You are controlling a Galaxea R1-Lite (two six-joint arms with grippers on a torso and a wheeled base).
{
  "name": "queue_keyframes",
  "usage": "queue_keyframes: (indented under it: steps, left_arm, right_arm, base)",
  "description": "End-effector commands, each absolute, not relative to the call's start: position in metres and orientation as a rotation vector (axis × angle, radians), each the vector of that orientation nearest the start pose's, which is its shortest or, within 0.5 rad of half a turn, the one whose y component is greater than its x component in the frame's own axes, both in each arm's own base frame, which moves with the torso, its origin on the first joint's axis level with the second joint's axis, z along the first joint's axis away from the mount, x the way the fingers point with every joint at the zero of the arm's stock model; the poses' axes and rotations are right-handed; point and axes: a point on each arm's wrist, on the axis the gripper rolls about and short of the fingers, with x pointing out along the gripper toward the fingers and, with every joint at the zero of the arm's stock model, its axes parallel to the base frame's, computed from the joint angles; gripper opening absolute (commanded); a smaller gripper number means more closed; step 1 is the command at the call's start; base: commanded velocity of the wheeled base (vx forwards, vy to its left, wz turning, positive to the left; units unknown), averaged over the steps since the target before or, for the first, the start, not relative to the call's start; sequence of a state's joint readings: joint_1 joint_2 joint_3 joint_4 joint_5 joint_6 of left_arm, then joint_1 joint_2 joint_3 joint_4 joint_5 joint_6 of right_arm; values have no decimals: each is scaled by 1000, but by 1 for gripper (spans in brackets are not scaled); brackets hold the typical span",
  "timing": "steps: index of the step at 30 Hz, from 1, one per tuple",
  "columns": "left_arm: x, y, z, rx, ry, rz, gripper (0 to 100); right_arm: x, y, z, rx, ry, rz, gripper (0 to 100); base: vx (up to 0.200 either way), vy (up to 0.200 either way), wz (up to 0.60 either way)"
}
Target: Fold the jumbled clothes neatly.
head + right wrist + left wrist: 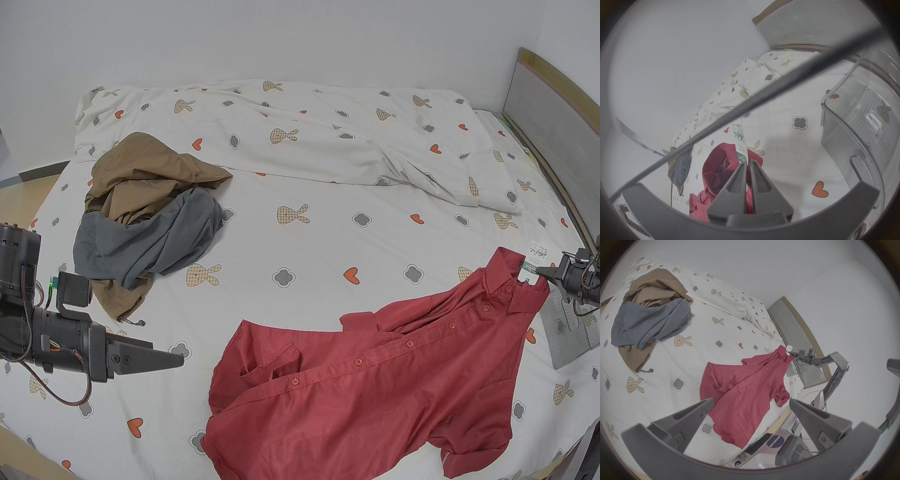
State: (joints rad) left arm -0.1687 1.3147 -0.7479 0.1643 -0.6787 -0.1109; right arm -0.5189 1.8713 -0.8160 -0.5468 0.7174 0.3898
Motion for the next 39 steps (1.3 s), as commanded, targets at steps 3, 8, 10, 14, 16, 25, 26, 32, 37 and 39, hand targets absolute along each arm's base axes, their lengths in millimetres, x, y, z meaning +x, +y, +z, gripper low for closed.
queue_keyframes:
  steps: [3,8,10,14,16,25,26,32,37,39]
  left_arm:
    - [181,-45,196,-292,773,-767,100]
    - [181,-45,197,-301,773,-764,100]
    - [183,-46,195,-302,783,-762,100]
    - [183,-46,194,-303,786,-762,100]
    - [184,-46,194,-303,787,-762,100]
    - [220,-52,166,-328,887,-744,100]
    - [228,-53,159,-331,904,-739,100]
    - [276,-60,125,-351,990,-719,100]
    - [318,-66,91,-366,1059,-702,100]
    - [333,-70,82,-361,1067,-691,100]
  right_arm:
    - [288,-150,113,641,491,114,0]
    - [287,-147,113,625,499,122,100]
    - [281,-147,112,612,500,117,100]
    - [273,-146,118,592,484,114,100]
    - [266,-138,127,576,468,127,100]
    - [256,-59,147,532,496,363,100]
    - [257,-48,147,536,511,391,100]
    - [257,-20,144,578,571,474,100]
    - [252,-20,136,588,599,463,100]
    - [250,-21,133,594,607,458,100]
  base:
    - [0,0,0]
    - [0,0,0]
    - [0,0,0]
    - [0,0,0]
    - [0,0,0]
    - [0,0,0]
    - [0,0,0]
    - [0,0,0]
    - [0,0,0]
    - [0,0,0]
